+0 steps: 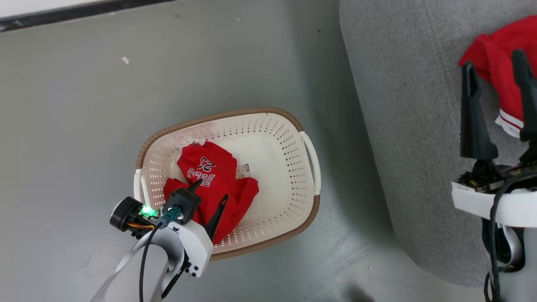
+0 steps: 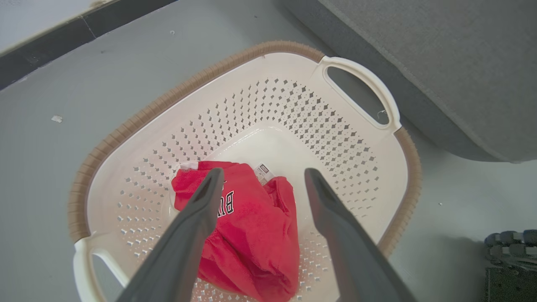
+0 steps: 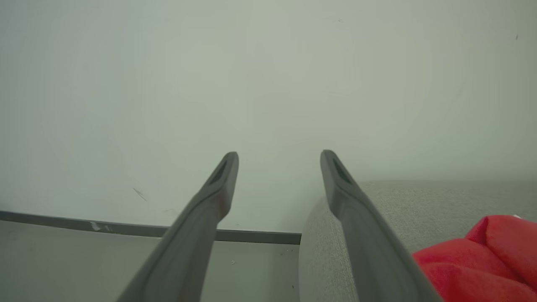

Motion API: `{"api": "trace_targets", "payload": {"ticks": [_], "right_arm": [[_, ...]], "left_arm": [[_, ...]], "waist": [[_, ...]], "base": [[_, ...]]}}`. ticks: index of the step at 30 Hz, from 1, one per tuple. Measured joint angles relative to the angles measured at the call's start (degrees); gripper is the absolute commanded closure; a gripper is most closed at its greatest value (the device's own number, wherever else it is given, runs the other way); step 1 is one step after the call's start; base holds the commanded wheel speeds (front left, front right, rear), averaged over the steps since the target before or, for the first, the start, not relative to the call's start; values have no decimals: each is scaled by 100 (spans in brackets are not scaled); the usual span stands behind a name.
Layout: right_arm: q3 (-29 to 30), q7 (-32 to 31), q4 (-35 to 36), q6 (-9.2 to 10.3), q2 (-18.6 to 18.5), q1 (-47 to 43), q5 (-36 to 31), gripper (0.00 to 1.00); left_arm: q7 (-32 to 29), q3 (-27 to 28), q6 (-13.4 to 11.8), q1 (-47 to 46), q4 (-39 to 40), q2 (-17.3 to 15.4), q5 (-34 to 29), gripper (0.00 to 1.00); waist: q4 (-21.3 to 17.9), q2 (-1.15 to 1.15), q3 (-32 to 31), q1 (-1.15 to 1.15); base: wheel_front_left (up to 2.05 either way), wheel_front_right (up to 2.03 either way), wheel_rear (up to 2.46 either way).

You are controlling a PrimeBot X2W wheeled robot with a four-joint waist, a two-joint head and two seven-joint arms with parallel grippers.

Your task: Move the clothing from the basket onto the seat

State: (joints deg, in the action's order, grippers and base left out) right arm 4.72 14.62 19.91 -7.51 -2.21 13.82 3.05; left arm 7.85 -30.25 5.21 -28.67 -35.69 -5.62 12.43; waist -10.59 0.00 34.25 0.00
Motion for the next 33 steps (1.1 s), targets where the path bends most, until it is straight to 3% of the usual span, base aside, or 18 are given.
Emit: {"api": "trace_targets", "payload": {"ticks": [33], "right_arm": [[-42, 1, -5, 0, -9, 1272, 177, 0]], "left_arm": [[181, -209, 2, -1076, -1526, 18, -368, 0]], "waist": [[-559, 0, 1404, 0]], "base": [[0, 0, 0]]}}
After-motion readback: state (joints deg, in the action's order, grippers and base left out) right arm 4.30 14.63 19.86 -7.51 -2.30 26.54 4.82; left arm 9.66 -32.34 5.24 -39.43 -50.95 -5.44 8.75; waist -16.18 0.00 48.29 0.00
